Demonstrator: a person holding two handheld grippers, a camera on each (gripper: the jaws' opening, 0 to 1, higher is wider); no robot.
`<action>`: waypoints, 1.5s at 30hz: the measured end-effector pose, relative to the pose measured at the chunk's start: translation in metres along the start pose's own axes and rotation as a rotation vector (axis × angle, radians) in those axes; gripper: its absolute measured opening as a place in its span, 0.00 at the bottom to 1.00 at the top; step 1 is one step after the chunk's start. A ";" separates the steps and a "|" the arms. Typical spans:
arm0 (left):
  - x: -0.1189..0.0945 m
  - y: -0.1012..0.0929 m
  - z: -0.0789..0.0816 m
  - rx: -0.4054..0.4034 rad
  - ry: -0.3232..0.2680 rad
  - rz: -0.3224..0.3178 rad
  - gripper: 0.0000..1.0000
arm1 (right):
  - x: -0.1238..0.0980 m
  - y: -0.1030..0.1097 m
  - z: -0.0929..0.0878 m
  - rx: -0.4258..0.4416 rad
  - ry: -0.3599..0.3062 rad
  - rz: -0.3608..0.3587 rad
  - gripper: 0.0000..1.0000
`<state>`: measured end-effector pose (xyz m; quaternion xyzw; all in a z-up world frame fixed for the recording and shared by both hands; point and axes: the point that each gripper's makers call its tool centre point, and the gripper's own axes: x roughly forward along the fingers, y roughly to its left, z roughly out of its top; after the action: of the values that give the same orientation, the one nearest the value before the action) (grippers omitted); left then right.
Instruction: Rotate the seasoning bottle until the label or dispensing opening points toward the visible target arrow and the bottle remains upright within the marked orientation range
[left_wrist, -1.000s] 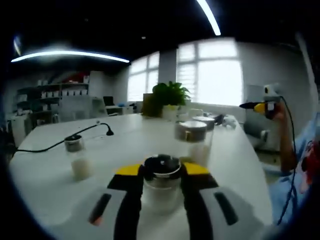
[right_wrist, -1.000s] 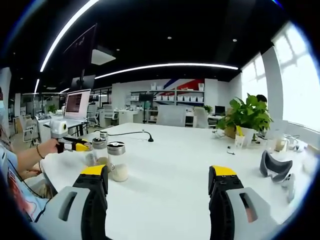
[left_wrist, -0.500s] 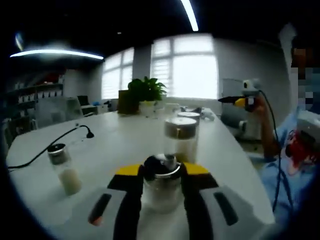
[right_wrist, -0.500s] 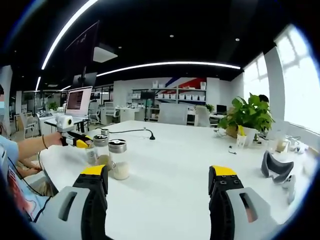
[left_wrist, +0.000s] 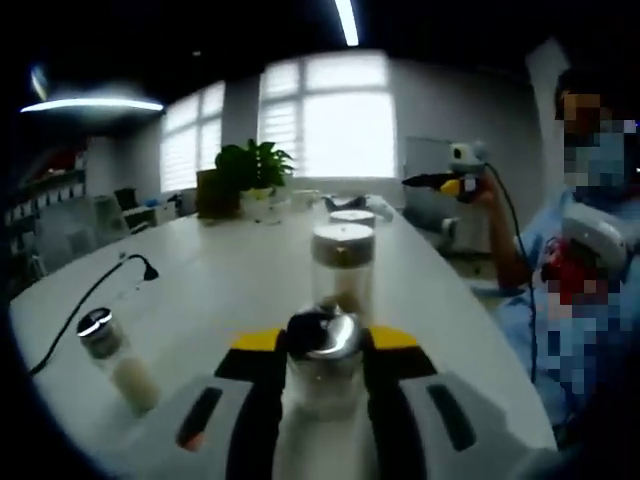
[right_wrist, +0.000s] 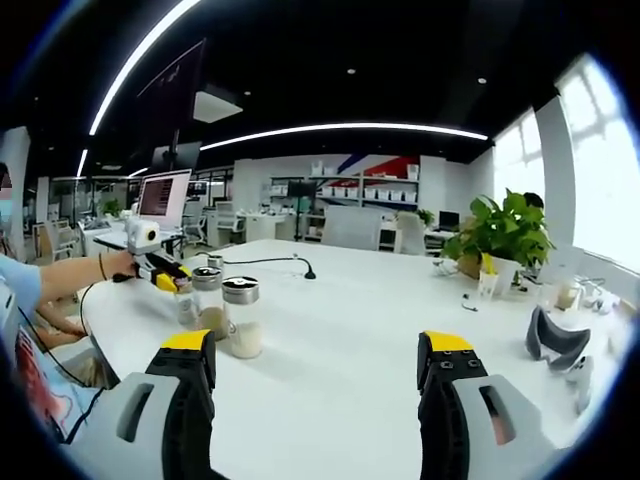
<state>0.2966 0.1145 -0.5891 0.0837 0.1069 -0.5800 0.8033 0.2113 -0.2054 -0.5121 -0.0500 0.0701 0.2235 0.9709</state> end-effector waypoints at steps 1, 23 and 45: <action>0.000 -0.001 -0.001 0.009 0.006 -0.003 0.32 | 0.000 0.000 0.000 0.000 0.001 0.001 0.85; -0.011 -0.003 0.011 -0.051 -0.071 0.037 0.56 | 0.004 0.002 -0.003 -0.010 0.017 0.018 0.85; -0.026 0.000 0.018 -0.187 -0.139 0.533 0.61 | 0.002 0.001 -0.001 -0.009 0.005 0.010 0.83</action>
<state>0.2902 0.1337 -0.5642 -0.0056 0.0788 -0.3404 0.9370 0.2124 -0.2035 -0.5138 -0.0546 0.0719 0.2284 0.9694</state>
